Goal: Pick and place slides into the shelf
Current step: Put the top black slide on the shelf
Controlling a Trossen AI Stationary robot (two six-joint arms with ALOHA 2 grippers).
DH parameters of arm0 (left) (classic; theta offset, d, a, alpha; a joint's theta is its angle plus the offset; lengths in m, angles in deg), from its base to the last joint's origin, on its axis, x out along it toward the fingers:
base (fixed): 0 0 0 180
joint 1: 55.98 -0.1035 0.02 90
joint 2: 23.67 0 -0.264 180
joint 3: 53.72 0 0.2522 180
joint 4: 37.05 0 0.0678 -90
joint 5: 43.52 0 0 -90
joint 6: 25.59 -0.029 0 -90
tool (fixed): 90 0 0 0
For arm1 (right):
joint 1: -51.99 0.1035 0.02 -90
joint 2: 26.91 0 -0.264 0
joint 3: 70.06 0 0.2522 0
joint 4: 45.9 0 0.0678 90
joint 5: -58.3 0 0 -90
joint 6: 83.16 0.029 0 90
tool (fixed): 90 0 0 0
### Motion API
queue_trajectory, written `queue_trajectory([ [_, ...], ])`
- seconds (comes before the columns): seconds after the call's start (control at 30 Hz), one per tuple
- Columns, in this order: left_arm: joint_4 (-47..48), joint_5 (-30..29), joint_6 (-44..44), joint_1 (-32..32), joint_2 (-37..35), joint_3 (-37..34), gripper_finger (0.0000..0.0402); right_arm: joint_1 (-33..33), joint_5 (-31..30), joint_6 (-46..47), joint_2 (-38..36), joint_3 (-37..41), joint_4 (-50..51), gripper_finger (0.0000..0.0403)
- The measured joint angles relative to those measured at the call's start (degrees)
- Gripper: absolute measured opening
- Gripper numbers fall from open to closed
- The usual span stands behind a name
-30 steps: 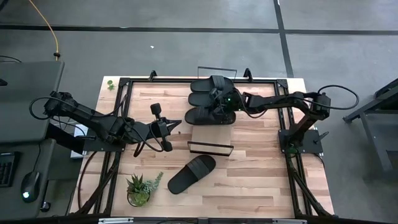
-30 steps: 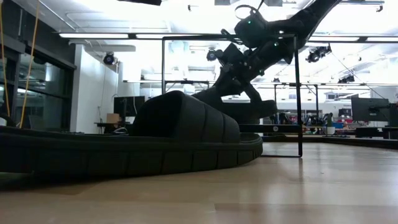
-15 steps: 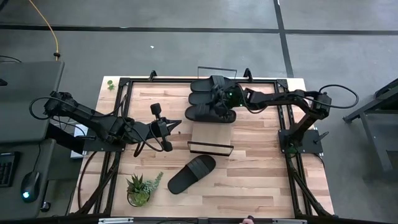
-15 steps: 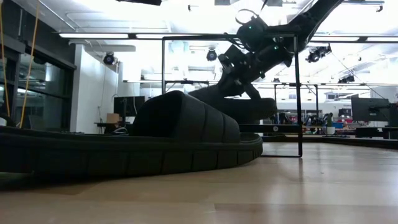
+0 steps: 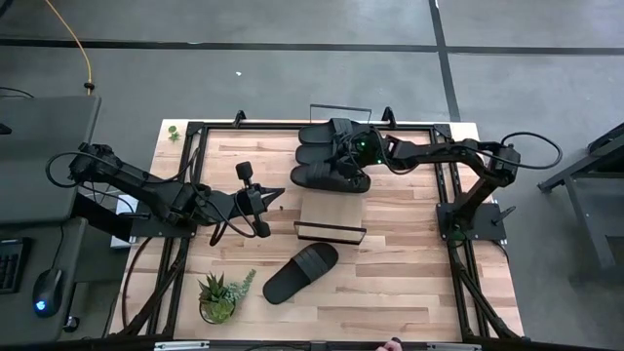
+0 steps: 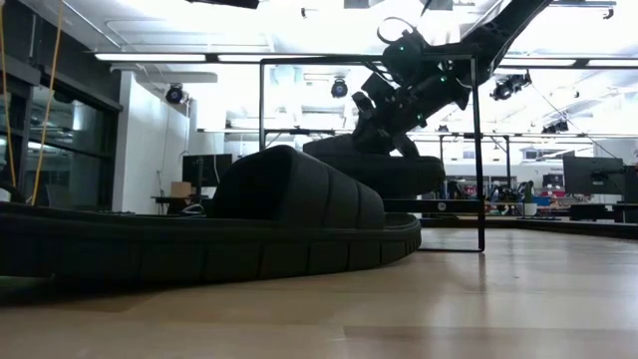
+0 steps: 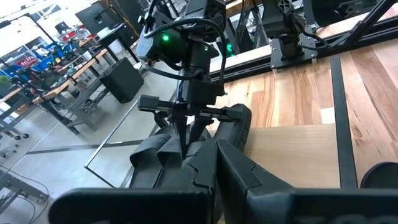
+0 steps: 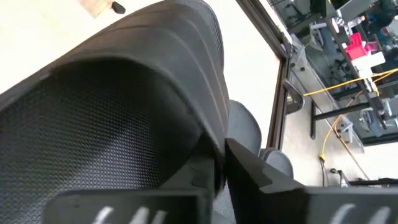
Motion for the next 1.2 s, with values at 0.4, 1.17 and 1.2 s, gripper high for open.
queue_trajectory([
  [0.4,0.0,0.0,0.0,0.0,0.0,0.0,0.0001,0.0,-4.0,3.4,0.0,0.0,-0.2,0.0141],
  [1.17,0.1,0.0,0.0,0.0,0.0,0.0,0.0001,1.6,-9.0,9.4,0.0,0.0,6.2,0.0162],
  [1.2,0.1,0.0,0.0,0.0,0.0,0.0,0.0001,1.6,-9.2,9.4,0.0,0.0,6.5,0.0162],
])
